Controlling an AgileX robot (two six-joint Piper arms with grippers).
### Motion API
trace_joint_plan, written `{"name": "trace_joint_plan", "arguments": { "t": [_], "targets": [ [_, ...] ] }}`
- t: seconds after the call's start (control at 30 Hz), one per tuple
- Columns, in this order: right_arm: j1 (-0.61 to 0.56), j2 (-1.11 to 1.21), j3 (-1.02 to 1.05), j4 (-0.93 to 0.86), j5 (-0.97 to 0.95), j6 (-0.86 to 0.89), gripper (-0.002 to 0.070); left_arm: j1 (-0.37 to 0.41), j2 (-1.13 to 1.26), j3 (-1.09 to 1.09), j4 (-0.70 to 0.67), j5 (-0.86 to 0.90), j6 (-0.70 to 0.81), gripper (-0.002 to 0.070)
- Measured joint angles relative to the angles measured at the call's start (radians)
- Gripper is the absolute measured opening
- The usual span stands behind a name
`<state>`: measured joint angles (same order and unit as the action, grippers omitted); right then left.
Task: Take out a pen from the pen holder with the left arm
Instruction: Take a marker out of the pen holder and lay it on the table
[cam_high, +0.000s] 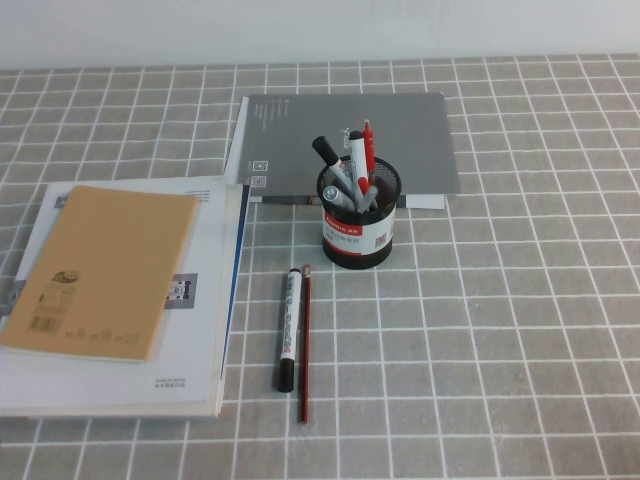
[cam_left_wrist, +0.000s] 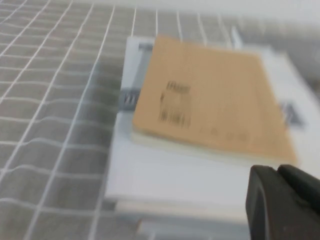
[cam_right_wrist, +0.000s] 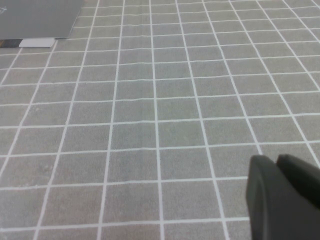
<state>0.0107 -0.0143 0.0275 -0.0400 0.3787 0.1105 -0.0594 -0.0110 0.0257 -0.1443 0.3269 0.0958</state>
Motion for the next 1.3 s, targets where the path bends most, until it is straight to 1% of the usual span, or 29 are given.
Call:
{"name": "trace_joint_plan", "arguments": {
  "t": [0.07,0.2,0.27,0.4,0.67,0.77,0.9,1.13,1.23,1.3],
  "targets": [
    [0.000,0.000,0.000,0.000,0.000,0.000,-0.0013,0.000,0.000,0.000,-0.059,-0.059,-0.050,-0.0003],
    [0.000,0.000,0.000,0.000,0.000,0.000,-0.0013,0.000,0.000,0.000,-0.209,-0.228,-0.230,-0.0003],
    [0.000,0.000,0.000,0.000,0.000,0.000,-0.0013,0.000,0.000,0.000,-0.262,-0.306,-0.291,-0.0003],
    [0.000,0.000,0.000,0.000,0.000,0.000,-0.0013,0.000,0.000,0.000,-0.303,-0.396,-0.323,-0.0003],
    [0.000,0.000,0.000,0.000,0.000,0.000,-0.0013,0.000,0.000,0.000,-0.313,-0.429,-0.334,-0.0003],
    [0.000,0.000,0.000,0.000,0.000,0.000,-0.0013,-0.002,0.000,0.000,-0.315,-0.420,-0.334,-0.0003],
    [0.000,0.000,0.000,0.000,0.000,0.000,-0.0013,-0.007,0.027,-0.049,-0.284,-0.309,-0.285,-0.0003],
    [0.000,0.000,0.000,0.000,0.000,0.000,-0.0013,-0.007,0.298,-0.287,-0.229,-0.151,-0.102,-0.0003],
    [0.000,0.000,0.000,0.000,0.000,0.000,-0.0013,-0.009,0.407,-0.365,-0.189,-0.133,-0.085,-0.0003],
    [0.000,0.000,0.000,0.000,0.000,0.000,-0.0013,-0.016,0.479,-0.409,-0.112,-0.132,-0.120,-0.0003]
  ]
}}
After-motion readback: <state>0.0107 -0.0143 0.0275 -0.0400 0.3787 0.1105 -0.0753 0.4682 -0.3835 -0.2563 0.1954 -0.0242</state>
